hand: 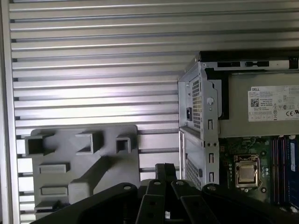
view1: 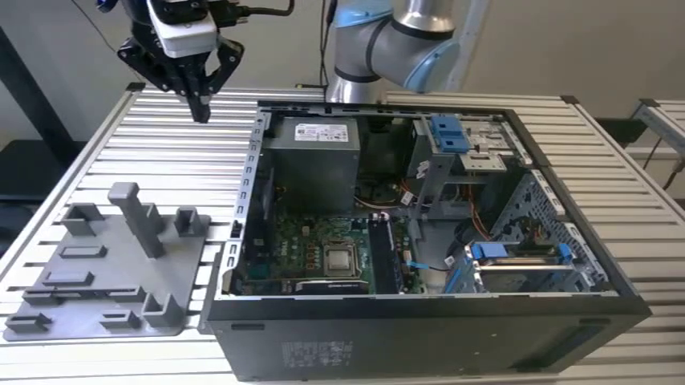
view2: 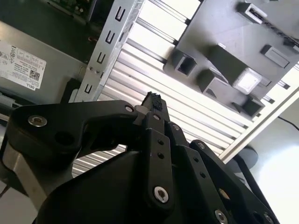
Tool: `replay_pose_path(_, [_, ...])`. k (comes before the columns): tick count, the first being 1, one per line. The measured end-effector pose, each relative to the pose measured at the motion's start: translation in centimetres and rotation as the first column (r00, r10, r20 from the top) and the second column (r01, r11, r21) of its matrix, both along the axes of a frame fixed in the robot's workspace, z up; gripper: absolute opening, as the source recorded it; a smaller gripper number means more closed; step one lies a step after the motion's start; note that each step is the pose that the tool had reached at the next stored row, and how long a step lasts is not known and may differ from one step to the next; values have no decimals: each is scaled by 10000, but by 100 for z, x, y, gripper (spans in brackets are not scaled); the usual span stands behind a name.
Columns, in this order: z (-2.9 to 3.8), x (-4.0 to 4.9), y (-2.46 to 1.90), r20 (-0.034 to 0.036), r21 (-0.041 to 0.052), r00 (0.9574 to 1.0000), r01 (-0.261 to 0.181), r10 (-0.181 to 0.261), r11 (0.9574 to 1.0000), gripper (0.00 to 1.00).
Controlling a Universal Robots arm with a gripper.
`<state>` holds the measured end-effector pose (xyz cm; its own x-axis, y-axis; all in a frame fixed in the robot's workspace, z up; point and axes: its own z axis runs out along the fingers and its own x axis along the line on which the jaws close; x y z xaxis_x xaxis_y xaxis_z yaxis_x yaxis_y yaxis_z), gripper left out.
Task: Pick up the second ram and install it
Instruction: 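Reach for the second ram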
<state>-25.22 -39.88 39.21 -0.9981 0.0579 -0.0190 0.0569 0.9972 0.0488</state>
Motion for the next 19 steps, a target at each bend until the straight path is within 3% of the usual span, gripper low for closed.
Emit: replay_pose_path(19, [-12,-337,0,0,-1,9997,-259,259,9997,11])
